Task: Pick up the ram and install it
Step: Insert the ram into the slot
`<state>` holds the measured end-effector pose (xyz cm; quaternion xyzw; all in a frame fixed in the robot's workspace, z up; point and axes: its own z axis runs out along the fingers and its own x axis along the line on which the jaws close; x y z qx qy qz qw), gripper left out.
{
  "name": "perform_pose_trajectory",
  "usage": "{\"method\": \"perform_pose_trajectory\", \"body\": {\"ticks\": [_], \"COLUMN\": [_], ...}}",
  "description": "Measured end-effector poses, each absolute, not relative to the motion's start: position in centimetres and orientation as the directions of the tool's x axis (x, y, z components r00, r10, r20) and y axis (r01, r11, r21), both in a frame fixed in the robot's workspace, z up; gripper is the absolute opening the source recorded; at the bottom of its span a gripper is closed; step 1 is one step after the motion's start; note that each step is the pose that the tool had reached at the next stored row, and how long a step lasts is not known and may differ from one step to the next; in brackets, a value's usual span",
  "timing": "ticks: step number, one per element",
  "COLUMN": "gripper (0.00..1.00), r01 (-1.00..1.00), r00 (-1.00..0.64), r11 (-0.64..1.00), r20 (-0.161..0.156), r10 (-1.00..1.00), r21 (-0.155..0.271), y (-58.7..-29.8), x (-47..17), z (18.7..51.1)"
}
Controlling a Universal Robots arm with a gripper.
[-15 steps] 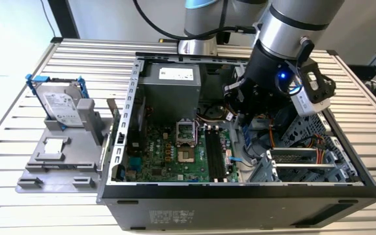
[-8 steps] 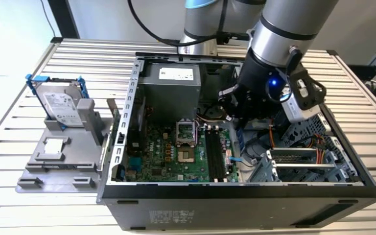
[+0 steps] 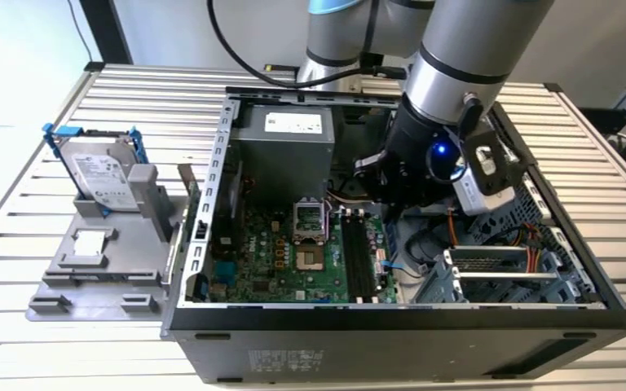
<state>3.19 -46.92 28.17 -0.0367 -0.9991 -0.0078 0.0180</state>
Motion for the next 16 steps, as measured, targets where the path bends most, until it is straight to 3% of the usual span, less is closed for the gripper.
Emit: {"method": "perform_pose_trajectory", "body": {"ticks": [16], "gripper": [0.0], "r01": [0.073], "r00": [-0.997], "r11": [0.997], "r20": [0.037], "r10": [0.073], "r21": [0.014], "y": [-46.9], "x": [3.2], "z": [25.3]}}
